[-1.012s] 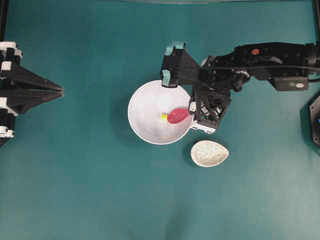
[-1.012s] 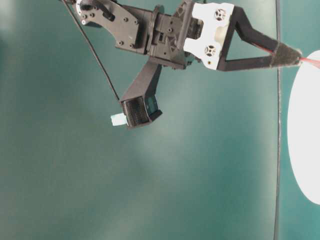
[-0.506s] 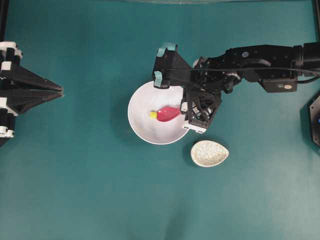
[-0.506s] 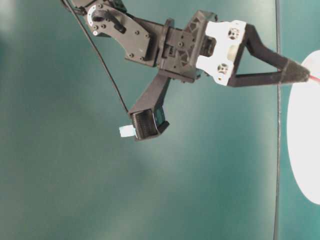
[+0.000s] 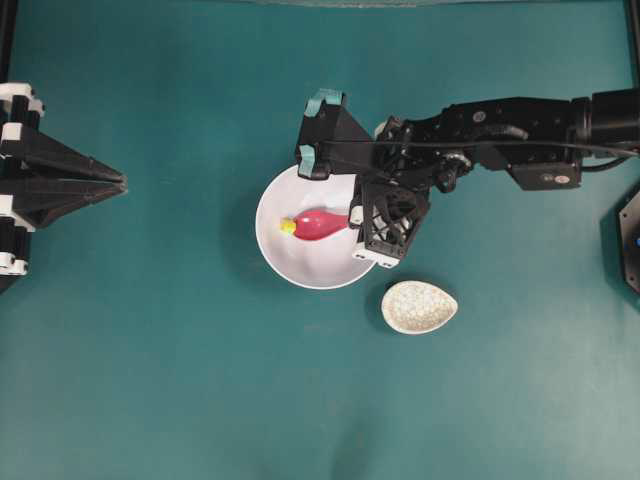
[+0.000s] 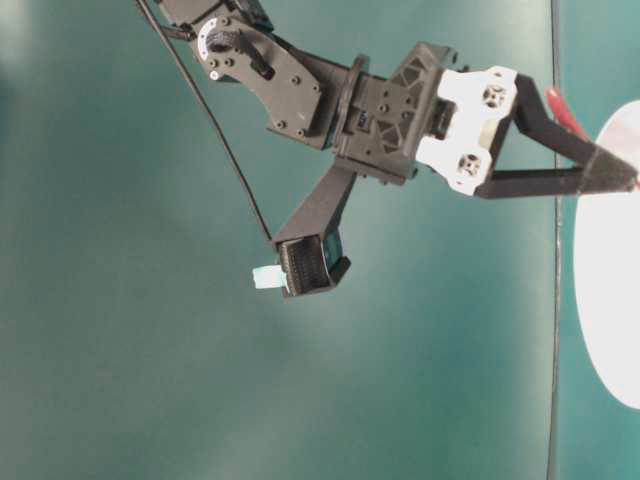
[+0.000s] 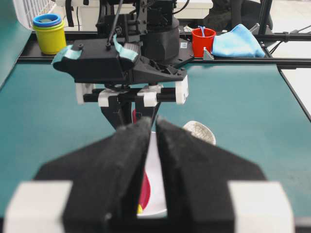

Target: Scoop the yellow hexagonal prism block from the bowl with a spoon using the right arm.

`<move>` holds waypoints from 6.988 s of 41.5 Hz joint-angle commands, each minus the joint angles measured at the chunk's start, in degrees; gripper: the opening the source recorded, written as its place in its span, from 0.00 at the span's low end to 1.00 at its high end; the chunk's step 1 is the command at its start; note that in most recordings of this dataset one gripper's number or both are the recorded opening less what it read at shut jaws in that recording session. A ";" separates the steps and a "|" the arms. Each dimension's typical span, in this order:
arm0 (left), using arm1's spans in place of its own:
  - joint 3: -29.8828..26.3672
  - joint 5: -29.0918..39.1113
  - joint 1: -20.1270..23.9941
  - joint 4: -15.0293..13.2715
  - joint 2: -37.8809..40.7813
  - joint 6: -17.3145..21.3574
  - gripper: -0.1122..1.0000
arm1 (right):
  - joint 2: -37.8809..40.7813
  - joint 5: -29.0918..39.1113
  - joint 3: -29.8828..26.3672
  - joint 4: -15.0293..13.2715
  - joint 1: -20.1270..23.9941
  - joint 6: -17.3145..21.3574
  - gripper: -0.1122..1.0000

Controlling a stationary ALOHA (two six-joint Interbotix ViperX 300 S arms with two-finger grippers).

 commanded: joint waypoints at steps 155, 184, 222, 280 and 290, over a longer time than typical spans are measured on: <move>-1.41 -0.26 0.00 0.18 0.26 0.00 0.22 | -15.64 -0.18 -0.18 0.53 -0.26 0.53 0.31; -1.41 -0.26 0.00 0.18 0.26 0.00 0.22 | -15.56 -0.26 -0.18 0.44 -0.26 0.53 0.31; -1.41 -0.26 0.00 0.18 0.26 0.00 0.22 | -15.56 -0.26 -0.18 0.35 -0.26 0.53 0.30; -1.41 -0.26 0.00 0.18 0.18 0.00 0.22 | -15.56 -0.18 -0.18 0.09 -0.26 0.44 0.16; -1.41 -0.26 0.00 0.18 0.18 0.00 0.22 | -15.56 -0.26 -0.18 -0.09 -0.26 0.44 0.16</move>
